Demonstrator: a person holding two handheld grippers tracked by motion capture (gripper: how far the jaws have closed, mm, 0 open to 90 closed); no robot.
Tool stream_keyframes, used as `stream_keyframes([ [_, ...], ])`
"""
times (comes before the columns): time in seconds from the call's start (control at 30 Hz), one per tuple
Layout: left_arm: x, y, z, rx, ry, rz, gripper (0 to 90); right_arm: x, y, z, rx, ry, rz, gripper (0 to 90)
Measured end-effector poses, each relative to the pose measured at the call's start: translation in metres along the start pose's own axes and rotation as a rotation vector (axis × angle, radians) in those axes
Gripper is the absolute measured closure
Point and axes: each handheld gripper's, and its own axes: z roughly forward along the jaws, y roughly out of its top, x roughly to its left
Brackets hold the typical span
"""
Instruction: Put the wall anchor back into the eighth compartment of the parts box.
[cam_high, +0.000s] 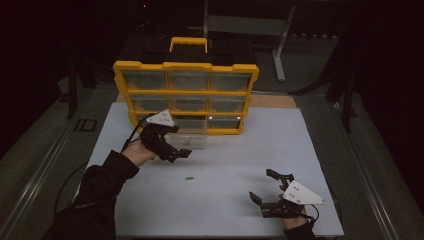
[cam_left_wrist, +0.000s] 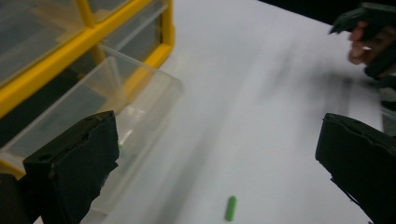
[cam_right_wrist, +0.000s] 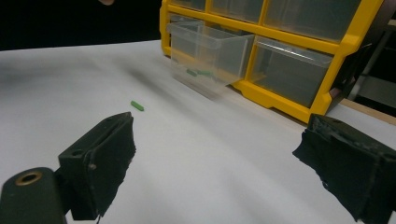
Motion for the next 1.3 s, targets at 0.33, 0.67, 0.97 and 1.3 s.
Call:
stream_keyframes([
  [0.33,-0.015,-0.013,0.001,-0.033,-0.039,-0.018,0.0,0.0,0.0,0.0,0.003,0.001,-0.004,9.3],
  [0.67,-0.024,-0.027,0.004,-0.039,-0.049,-0.016,0.0,0.0,0.0,0.0,0.003,0.001,-0.003,9.3],
  [0.97,-0.034,-0.039,0.014,-0.012,-0.044,-0.001,0.0,0.0,0.0,0.001,0.003,0.003,-0.004,9.3],
  [1.3,-0.039,-0.056,0.026,0.009,-0.057,-0.017,0.0,0.0,0.0,0.0,0.002,0.004,-0.003,9.3],
])
